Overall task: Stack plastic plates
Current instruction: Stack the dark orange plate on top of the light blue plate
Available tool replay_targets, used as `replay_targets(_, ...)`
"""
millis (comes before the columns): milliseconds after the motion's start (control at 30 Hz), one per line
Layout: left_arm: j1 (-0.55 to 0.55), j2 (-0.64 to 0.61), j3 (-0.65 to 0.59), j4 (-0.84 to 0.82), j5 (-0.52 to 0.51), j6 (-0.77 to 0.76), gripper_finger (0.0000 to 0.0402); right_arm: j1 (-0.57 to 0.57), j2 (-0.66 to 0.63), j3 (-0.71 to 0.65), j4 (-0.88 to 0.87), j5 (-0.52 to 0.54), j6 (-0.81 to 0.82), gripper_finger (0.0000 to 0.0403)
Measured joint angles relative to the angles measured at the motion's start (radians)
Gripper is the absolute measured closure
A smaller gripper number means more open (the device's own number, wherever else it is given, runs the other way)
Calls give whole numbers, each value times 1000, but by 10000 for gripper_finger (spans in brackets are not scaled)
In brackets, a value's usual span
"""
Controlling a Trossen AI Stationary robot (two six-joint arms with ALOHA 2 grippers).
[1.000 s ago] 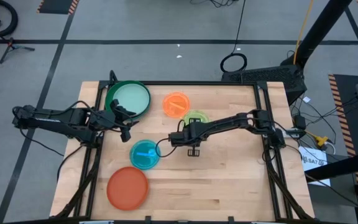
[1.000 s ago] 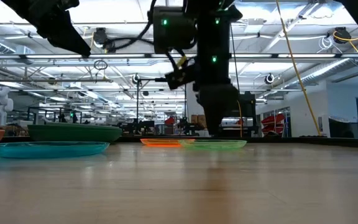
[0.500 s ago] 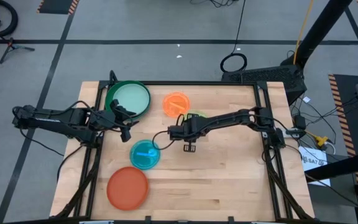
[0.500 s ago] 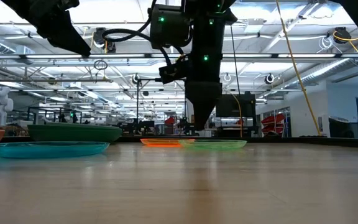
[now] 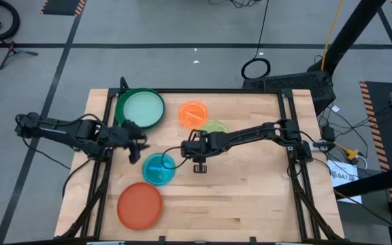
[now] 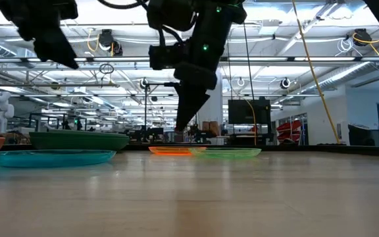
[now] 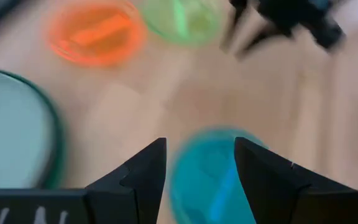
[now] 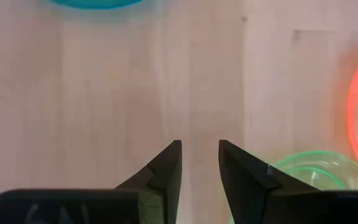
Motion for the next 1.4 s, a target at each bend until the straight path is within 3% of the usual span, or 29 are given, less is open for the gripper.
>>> replay_targets(133,-143,68,0,-10,58,-89,209,17,-27,1,11,-5,-29,303)
replay_targets(367,-378,271,0,-75,122,-378,209,51,-51,0,-42,-5,-74,303)
replay_targets(667,-620,469,0,-158,167,-462,209,58,-68,0,-95,-5,-93,303)
replay_targets(1167,-698,496,0,-99,19,-648,209,69,-70,0,-120,-5,-41,303)
replay_targets(1400,-724,496,-82,-12,7,-709,209,98,-70,0,-122,-5,-31,303)
